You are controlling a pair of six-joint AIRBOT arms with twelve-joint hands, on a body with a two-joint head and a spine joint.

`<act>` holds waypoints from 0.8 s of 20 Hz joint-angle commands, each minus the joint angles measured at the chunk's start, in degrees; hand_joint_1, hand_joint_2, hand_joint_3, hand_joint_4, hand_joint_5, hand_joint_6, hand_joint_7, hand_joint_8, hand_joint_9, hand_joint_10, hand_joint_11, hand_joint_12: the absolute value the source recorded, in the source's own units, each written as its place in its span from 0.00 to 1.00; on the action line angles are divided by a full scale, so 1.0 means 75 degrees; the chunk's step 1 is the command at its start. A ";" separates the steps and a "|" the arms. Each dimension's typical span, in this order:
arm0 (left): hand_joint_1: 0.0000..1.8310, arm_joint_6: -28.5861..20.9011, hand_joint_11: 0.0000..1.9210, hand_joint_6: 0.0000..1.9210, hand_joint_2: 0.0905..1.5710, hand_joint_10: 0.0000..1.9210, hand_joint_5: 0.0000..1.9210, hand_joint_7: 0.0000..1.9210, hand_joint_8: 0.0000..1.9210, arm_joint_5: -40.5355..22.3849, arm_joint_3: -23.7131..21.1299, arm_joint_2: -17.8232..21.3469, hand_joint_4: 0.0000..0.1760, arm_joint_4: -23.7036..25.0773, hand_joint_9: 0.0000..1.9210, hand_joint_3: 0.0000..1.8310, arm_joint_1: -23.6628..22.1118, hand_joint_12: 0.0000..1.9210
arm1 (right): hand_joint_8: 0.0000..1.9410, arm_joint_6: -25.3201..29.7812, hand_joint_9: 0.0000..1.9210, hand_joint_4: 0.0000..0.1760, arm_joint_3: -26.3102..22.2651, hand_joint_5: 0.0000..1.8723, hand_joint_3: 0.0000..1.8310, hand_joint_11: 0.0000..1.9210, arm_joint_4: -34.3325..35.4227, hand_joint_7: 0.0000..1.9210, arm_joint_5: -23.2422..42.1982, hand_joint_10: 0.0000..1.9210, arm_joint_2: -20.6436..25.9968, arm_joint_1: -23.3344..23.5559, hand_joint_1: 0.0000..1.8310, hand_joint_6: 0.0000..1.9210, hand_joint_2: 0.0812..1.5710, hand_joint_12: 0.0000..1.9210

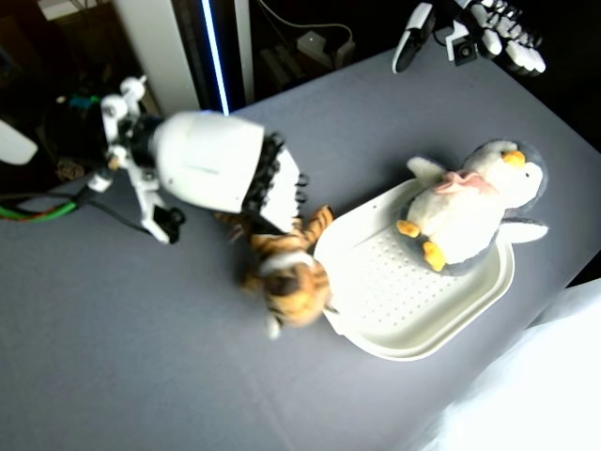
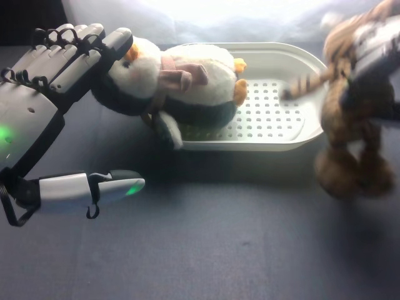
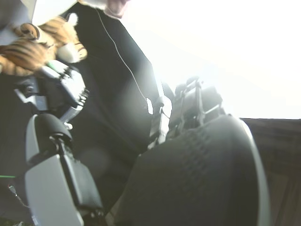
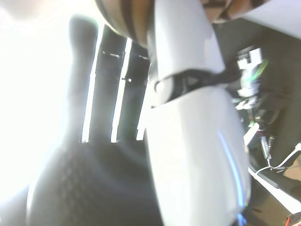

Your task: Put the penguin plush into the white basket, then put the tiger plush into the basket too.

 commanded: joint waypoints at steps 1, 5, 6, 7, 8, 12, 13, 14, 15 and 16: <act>0.39 -0.0044 0.00 0.00 0.51 0.00 0.00 0.00 0.00 -0.0977 -0.0028 0.0019 0.99 0.0151 0.00 0.00 -0.0070 0.00 | 0.71 -0.0044 0.34 0.00 0.0118 0.53 0.00 0.23 0.0275 0.40 0.0982 0.77 -0.0113 0.0218 0.74 0.45 0.74 0.85; 0.38 -0.0044 0.00 0.00 0.50 0.00 0.00 0.00 0.00 -0.0981 -0.0014 -0.0005 0.93 0.0141 0.00 0.00 -0.0069 0.00 | 0.68 -0.0043 0.47 0.00 0.0764 0.58 0.00 0.43 0.0199 0.48 0.0264 0.77 -0.0908 0.1134 0.69 0.32 0.70 0.92; 0.39 -0.0044 0.00 0.00 0.51 0.00 0.00 0.00 0.00 -0.0987 -0.0008 -0.0007 0.95 0.0142 0.00 0.00 -0.0069 0.00 | 0.58 -0.0043 0.52 0.00 0.0903 0.60 0.00 0.45 0.0066 0.54 -0.0050 0.63 -0.1125 0.1333 0.70 0.31 0.67 0.79; 0.39 -0.0044 0.00 0.00 0.51 0.00 0.00 0.00 0.00 -0.1006 -0.0007 -0.0007 0.99 0.0142 0.00 0.00 -0.0070 0.00 | 0.52 -0.0043 0.55 0.00 0.1056 0.64 0.00 0.47 -0.0060 0.58 -0.0405 0.60 -0.1355 0.1503 0.70 0.24 0.65 0.76; 0.39 -0.0047 0.00 0.00 0.51 0.00 0.00 0.00 0.00 -0.1026 -0.0008 -0.0006 1.00 0.0141 0.00 0.00 -0.0069 0.00 | 0.50 -0.0043 0.49 0.00 0.1199 0.68 0.00 0.40 -0.0156 0.56 -0.0734 0.68 -0.1550 0.1626 0.75 0.12 0.66 0.77; 0.38 -0.0059 0.00 0.00 0.50 0.00 0.00 0.00 0.00 -0.1133 -0.0017 -0.0009 1.00 0.0130 0.00 0.00 -0.0068 0.00 | 0.00 0.0093 0.12 0.58 0.1333 0.22 0.00 0.05 -0.0106 0.13 -0.0957 0.02 -0.1698 0.1686 0.57 0.00 0.49 0.39; 0.39 -0.0059 0.00 0.00 0.50 0.00 0.00 0.00 0.00 -0.1158 -0.0021 -0.0019 1.00 0.0110 0.00 0.00 -0.0058 0.00 | 0.01 0.0099 0.02 0.91 0.1331 0.11 0.00 0.01 -0.0013 0.03 -0.0956 0.00 -0.1692 0.1642 0.50 0.00 0.49 0.25; 0.39 -0.0059 0.00 0.00 0.51 0.00 0.00 0.00 0.00 -0.1168 -0.0024 -0.0031 1.00 0.0094 0.00 0.00 -0.0051 0.00 | 0.00 0.0099 0.00 0.98 0.1328 0.05 0.00 0.00 0.0125 0.01 -0.0948 0.00 -0.1646 0.1599 0.44 0.00 0.50 0.19; 0.38 -0.0061 0.00 0.00 0.51 0.00 0.00 0.00 0.00 -0.1178 -0.0033 -0.0036 1.00 0.0081 0.00 0.00 -0.0036 0.00 | 0.00 0.0124 0.00 0.97 0.1307 0.03 0.00 0.00 0.0426 0.00 -0.0804 0.00 -0.1414 0.1421 0.42 0.00 0.52 0.14; 0.39 -0.0074 0.00 0.00 0.51 0.00 0.00 0.00 0.00 -0.1182 -0.0035 -0.0036 1.00 0.0075 0.00 0.00 -0.0028 0.00 | 0.00 0.0158 0.00 0.97 0.1293 0.03 0.00 0.00 0.0570 0.00 -0.0661 0.00 -0.1350 0.1315 0.41 0.00 0.52 0.11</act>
